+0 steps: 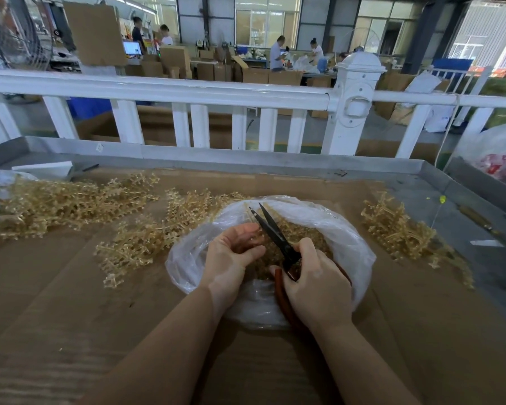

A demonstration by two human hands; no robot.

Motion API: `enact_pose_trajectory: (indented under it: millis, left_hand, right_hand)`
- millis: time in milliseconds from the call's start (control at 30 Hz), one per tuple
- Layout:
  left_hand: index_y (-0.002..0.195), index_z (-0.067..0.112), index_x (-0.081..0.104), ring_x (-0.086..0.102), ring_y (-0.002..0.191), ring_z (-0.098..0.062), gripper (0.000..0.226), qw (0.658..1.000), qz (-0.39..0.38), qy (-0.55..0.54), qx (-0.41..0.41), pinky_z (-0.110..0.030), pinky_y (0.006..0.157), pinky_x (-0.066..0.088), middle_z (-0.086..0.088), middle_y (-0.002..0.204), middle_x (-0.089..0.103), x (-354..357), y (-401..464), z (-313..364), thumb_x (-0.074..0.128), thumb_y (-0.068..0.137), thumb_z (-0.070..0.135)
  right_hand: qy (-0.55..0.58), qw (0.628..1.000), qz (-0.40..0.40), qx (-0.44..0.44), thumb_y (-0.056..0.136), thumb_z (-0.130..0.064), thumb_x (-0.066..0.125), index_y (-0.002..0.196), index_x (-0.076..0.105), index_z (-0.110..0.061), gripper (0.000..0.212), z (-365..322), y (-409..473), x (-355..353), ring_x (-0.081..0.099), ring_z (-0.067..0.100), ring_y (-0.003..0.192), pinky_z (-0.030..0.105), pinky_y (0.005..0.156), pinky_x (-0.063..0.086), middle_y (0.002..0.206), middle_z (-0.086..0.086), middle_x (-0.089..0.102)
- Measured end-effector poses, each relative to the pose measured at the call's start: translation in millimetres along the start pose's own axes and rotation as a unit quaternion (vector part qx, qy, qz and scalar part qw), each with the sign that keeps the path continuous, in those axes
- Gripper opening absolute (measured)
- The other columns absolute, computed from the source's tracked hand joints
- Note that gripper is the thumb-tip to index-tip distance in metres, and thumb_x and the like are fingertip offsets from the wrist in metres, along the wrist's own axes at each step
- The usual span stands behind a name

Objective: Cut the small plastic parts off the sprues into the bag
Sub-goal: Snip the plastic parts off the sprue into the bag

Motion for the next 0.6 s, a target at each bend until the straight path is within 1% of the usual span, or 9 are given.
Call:
enact_pose_trajectory:
  millis: [133, 233, 367, 500, 600]
  left_hand:
    - [0.094, 0.015, 0.068, 0.066, 0.077, -0.003, 0.041, 1.000, 0.005, 0.004, 0.004, -0.015, 0.072, 0.053, 0.004, 0.077, 0.070, -3.9, 3.7, -3.8, 0.064, 0.074, -0.020]
    - [0.094, 0.013, 0.067, 0.065, 0.071, -0.002, 0.039, 1.000, 0.005, -0.014, 0.001, -0.014, 0.069, 0.052, 0.006, 0.071, 0.069, -6.6, 5.8, -5.7, 0.064, 0.073, -0.021]
    - [0.088, 0.010, 0.064, 0.064, 0.067, -0.003, 0.038, 0.998, 0.015, -0.064, -0.021, -0.015, 0.066, 0.053, 0.007, 0.066, 0.067, -7.2, 7.5, -7.3, 0.059, 0.073, -0.025]
    - [0.085, 0.008, 0.062, 0.063, 0.064, -0.008, 0.037, 0.992, 0.034, -0.107, -0.060, -0.016, 0.063, 0.054, 0.006, 0.062, 0.066, -7.7, 9.2, -9.6, 0.056, 0.074, -0.026]
    - [0.084, 0.006, 0.061, 0.062, 0.070, -0.013, 0.035, 0.988, 0.039, -0.130, -0.080, -0.018, 0.062, 0.055, 0.000, 0.067, 0.066, -8.0, 8.8, -10.4, 0.054, 0.075, -0.027]
  right_hand:
    - [-0.001, 1.000, 0.005, 0.001, 0.081, -0.044, 0.069, 0.108, 0.058, -0.013, 0.042, 0.9, -0.8, -0.8, 0.063, 0.019, 0.077, 0.019, 0.060, 0.037, 0.083, 0.001, 0.065]
    - [-0.005, 1.000, -0.011, -0.005, 0.083, -0.048, 0.065, 0.111, 0.056, -0.015, 0.044, -1.5, -0.3, -0.2, 0.062, 0.017, 0.081, 0.018, 0.061, 0.036, 0.088, 0.000, 0.065]
    - [0.042, 0.999, -0.024, 0.016, 0.083, -0.052, 0.063, 0.106, 0.051, -0.020, 0.041, -0.1, 4.0, -5.0, 0.061, 0.015, 0.084, 0.019, 0.063, 0.034, 0.090, -0.003, 0.064]
    - [0.088, 0.994, -0.064, 0.020, 0.082, -0.056, 0.060, 0.096, 0.042, -0.027, 0.037, -2.5, 7.1, -9.0, 0.054, 0.010, 0.081, 0.019, 0.063, 0.034, 0.087, -0.008, 0.060]
    - [0.089, 0.991, -0.101, -0.001, 0.082, -0.056, 0.059, 0.095, 0.041, -0.028, 0.036, -8.3, 6.9, -9.5, 0.055, 0.010, 0.084, 0.022, 0.067, 0.040, 0.088, -0.008, 0.060]
Point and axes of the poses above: each hand's wrist, its own y-axis towards the middle knuckle, its own x-axis out of the palm, z = x × y, the point moved 8 cm from there along y, towards the middle knuckle
